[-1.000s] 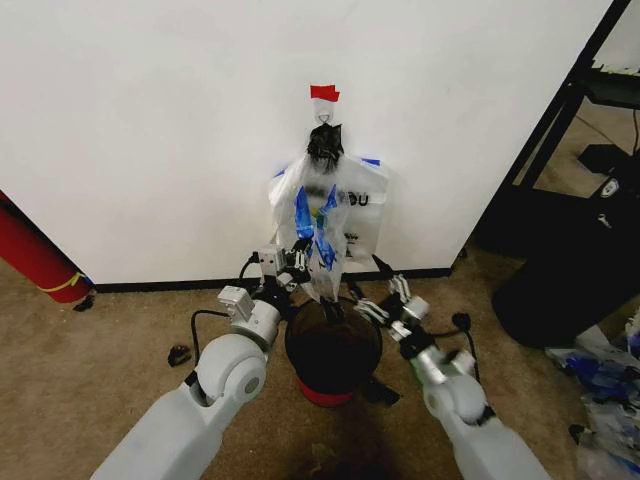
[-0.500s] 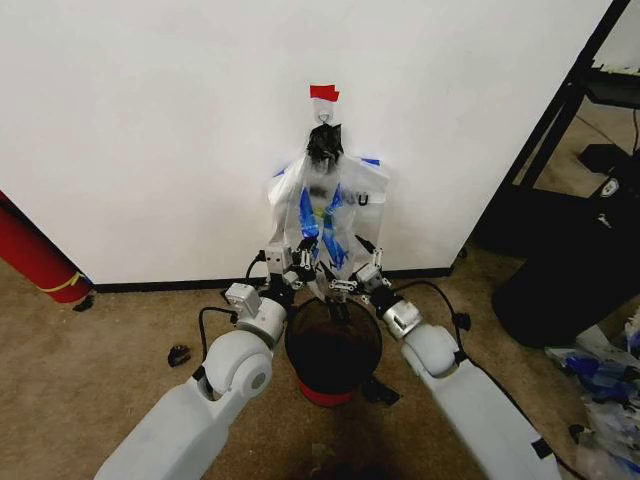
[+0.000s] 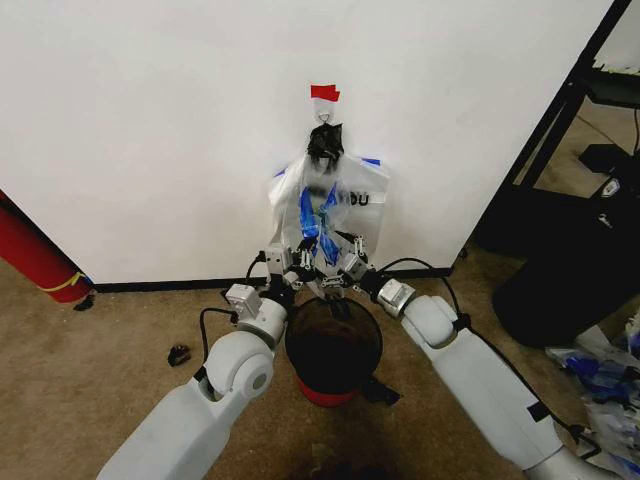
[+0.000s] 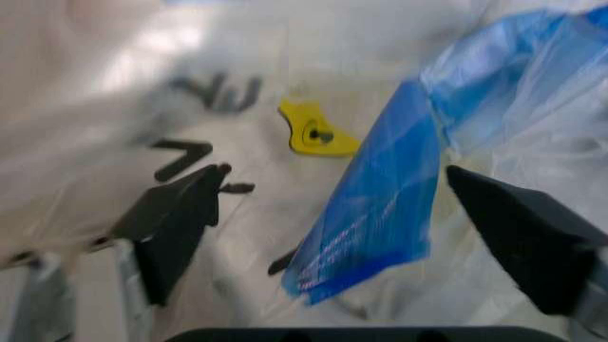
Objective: Pick up the garbage bag from the wall and place it over the trash bin.
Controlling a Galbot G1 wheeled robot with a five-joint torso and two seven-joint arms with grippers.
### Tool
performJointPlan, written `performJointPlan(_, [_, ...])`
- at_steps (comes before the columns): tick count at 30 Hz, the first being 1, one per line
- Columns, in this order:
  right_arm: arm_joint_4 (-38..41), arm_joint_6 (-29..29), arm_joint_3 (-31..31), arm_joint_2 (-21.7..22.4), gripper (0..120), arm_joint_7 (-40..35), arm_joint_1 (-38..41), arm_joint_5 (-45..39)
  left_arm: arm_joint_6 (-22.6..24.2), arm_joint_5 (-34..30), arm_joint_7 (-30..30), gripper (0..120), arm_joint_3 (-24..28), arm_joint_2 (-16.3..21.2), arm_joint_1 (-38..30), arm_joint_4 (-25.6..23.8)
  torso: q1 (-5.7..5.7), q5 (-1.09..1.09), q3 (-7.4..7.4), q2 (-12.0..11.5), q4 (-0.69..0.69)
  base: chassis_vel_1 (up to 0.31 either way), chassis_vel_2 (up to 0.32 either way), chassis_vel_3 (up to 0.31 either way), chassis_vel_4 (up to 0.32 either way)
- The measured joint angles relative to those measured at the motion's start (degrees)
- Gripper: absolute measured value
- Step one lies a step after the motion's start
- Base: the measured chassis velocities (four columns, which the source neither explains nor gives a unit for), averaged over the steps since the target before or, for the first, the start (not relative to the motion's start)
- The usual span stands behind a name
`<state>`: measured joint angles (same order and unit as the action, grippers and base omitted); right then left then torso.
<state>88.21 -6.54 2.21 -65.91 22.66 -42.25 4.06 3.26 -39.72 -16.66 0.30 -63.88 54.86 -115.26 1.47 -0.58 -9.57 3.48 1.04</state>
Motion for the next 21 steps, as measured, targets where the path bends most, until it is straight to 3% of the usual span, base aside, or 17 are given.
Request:
performJointPlan(2, [-0.1, 0.2, 0.4, 0.1, 84, 0.5, 0.0, 0.5, 0.0, 0.0, 0.0, 0, 0.0, 0.1, 0.0, 0.0, 0.00, 0.00, 0.00, 0.0, 0.00, 0.000, 0.000, 0.000, 0.000])
performJointPlan(21, [-0.1, 0.2, 4.2, 1.0, 12, -3.9, -1.9, 0.3, -0.1, 0.6, -0.2, 0, -0.1, 0.0, 0.7, -0.2, 0.00, 0.00, 0.00, 0.0, 0.00, 0.000, 0.000, 0.000, 0.000])
